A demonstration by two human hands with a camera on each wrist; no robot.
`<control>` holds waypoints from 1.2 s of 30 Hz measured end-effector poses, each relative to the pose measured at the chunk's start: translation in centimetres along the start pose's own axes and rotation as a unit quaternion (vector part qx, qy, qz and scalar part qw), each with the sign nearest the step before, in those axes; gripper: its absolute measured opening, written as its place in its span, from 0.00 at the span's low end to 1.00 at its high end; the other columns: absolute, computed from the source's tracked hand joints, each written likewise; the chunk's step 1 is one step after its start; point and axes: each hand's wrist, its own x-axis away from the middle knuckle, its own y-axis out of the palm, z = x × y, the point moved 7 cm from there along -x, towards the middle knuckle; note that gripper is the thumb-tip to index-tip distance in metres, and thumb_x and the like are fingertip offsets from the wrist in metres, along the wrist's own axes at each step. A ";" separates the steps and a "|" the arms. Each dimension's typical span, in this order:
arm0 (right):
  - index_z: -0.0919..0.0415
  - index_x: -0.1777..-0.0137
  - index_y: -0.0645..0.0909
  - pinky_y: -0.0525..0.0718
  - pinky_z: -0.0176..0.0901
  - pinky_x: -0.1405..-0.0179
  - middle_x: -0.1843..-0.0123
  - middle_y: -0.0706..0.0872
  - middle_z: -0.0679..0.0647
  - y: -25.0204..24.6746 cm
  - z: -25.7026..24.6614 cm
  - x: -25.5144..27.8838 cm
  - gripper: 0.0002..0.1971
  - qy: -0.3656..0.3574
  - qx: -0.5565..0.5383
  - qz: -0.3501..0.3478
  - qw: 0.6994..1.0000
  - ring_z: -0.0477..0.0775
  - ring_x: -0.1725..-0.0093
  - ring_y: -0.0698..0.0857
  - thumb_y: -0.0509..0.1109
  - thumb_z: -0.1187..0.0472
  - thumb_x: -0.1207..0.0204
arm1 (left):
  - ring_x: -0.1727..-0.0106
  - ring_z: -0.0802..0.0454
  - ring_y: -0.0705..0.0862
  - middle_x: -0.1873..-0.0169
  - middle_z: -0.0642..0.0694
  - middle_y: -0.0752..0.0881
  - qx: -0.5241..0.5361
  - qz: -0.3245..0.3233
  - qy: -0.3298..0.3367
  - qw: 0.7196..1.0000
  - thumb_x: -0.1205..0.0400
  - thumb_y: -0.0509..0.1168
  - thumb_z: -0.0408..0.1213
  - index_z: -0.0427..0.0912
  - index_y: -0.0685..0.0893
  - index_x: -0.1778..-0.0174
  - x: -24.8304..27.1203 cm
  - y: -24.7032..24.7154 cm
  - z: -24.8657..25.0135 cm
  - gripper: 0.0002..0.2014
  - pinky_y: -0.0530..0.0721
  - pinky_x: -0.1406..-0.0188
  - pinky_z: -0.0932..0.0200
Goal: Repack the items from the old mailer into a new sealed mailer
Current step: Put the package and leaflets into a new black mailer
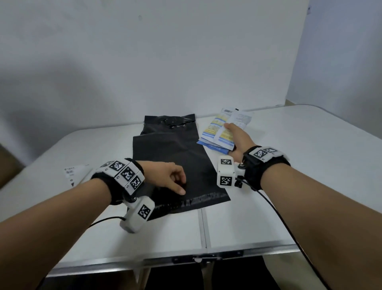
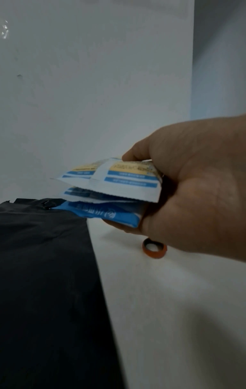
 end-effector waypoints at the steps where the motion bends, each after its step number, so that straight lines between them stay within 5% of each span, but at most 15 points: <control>1: 0.58 0.32 0.77 0.81 0.73 0.40 0.40 0.88 0.64 0.1 0.2 0.3 0.27 0.003 0.001 0.003 1.000 0.70 0.43 0.88 0.74 0.56 0.32 | 0.47 0.57 0.77 0.47 0.50 0.77 -0.008 0.002 0.003 1.000 0.29 0.77 0.48 0.47 0.81 0.41 0.4 0.3 -0.2 0.22 0.77 0.41 0.64; 6: 0.58 0.30 0.76 0.82 0.71 0.40 0.39 0.88 0.64 0.4 1.0 2.4 0.24 0.004 -0.002 0.008 1.000 0.69 0.42 0.88 0.71 0.57 0.26 | 0.43 0.57 0.74 0.46 0.52 0.71 -0.032 0.019 0.004 0.999 0.31 0.77 0.50 0.53 0.80 0.45 1.5 1.1 -0.8 0.21 0.74 0.37 0.63; 13: 0.57 0.29 0.75 0.84 0.65 0.41 0.37 0.87 0.61 -0.2 1.0 3.8 0.20 -0.007 -0.007 -0.002 1.000 0.65 0.40 0.88 0.67 0.58 0.20 | 0.49 0.57 0.76 0.43 0.51 0.72 -0.026 0.080 -0.010 0.996 0.25 0.72 0.51 0.53 0.82 0.53 1.4 1.2 -0.5 0.10 0.70 0.47 0.67; 19: 0.56 0.29 0.75 0.84 0.65 0.40 0.37 0.87 0.61 -0.6 1.3 5.0 0.20 -0.008 -0.015 -0.005 1.000 0.65 0.40 0.87 0.67 0.59 0.20 | 0.42 0.54 0.78 0.46 0.52 0.74 -0.043 0.021 -0.023 0.999 0.29 0.74 0.55 0.51 0.81 0.48 2.1 1.6 -0.4 0.19 0.77 0.36 0.59; 26: 0.57 0.30 0.75 0.82 0.67 0.37 0.36 0.86 0.62 -0.2 2.7 6.0 0.19 0.004 -0.020 -0.006 1.000 0.66 0.39 0.87 0.67 0.60 0.21 | 0.58 0.58 0.79 0.64 0.57 0.81 0.039 0.090 -0.021 0.995 0.25 0.74 0.45 0.49 0.83 0.56 1.9 0.9 -1.8 0.07 0.75 0.57 0.72; 31: 0.55 0.27 0.73 0.82 0.67 0.37 0.35 0.86 0.61 0.1 3.0 6.4 0.21 0.006 -0.034 -0.017 0.999 0.65 0.39 0.87 0.67 0.61 0.20 | 0.52 0.57 0.77 0.56 0.55 0.78 0.013 0.039 -0.020 0.999 0.27 0.75 0.48 0.48 0.81 0.48 2.3 1.6 -1.6 0.16 0.76 0.45 0.66; 36: 0.56 0.26 0.72 0.81 0.70 0.37 0.35 0.85 0.63 0.5 3.2 6.9 0.21 0.004 -0.046 -0.020 0.999 0.67 0.38 0.86 0.66 0.62 0.19 | 0.59 0.58 0.78 0.63 0.58 0.80 0.026 0.058 -0.024 0.998 0.25 0.74 0.45 0.50 0.82 0.53 2.0 1.4 -2.0 0.09 0.75 0.55 0.70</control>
